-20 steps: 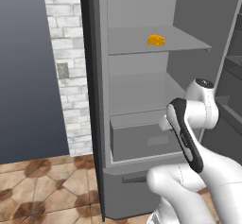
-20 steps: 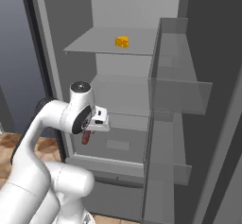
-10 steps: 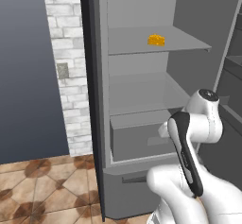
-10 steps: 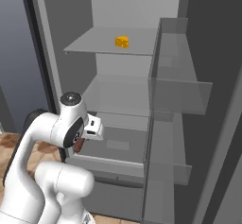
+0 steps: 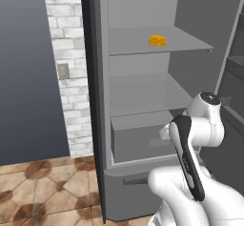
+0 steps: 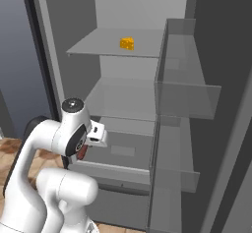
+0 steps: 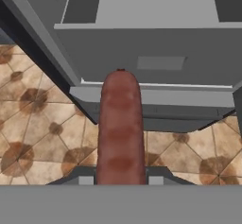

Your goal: Retrieve the sausage and cheese from the fridge and place them on the cutting board on the counter.

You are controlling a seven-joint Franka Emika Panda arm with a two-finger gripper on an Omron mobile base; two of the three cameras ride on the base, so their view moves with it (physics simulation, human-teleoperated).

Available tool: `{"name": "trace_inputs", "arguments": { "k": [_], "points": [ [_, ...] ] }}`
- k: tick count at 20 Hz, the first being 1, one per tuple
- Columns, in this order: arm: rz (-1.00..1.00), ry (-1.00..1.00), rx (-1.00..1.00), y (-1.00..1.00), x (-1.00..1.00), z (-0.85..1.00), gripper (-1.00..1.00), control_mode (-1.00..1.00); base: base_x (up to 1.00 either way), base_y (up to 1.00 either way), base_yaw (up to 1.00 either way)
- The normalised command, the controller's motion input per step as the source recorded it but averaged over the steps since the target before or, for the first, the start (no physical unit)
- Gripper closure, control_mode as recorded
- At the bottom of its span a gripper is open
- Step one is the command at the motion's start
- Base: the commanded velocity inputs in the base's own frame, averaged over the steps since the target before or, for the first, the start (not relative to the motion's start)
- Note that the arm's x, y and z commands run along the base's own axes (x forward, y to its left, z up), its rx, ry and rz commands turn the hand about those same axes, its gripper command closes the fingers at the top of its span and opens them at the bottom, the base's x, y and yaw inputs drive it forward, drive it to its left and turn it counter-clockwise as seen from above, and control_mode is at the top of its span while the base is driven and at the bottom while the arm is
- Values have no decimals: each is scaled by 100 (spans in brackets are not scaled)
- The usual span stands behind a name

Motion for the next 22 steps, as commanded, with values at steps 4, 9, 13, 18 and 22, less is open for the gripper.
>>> {"name": "trace_inputs", "arguments": {
  "k": [4, 9, 13, 18, 22],
  "points": [
    [0, 0, 0, 0, 0, 0, 100, -100, 0, 0, 0],
    [0, 0, 0, 0, -1, 0, 100, -100, 0, 0, 0],
    [-10, -3, 2, -1, -39, -8, 100, -100, 0, 0, 0],
    [-11, -14, 0, 2, -63, -10, 100, -100, 0, 0, 0],
    [-9, -24, 0, 8, -64, -5, 100, -100, 0, 0, 0]
  ]
}}
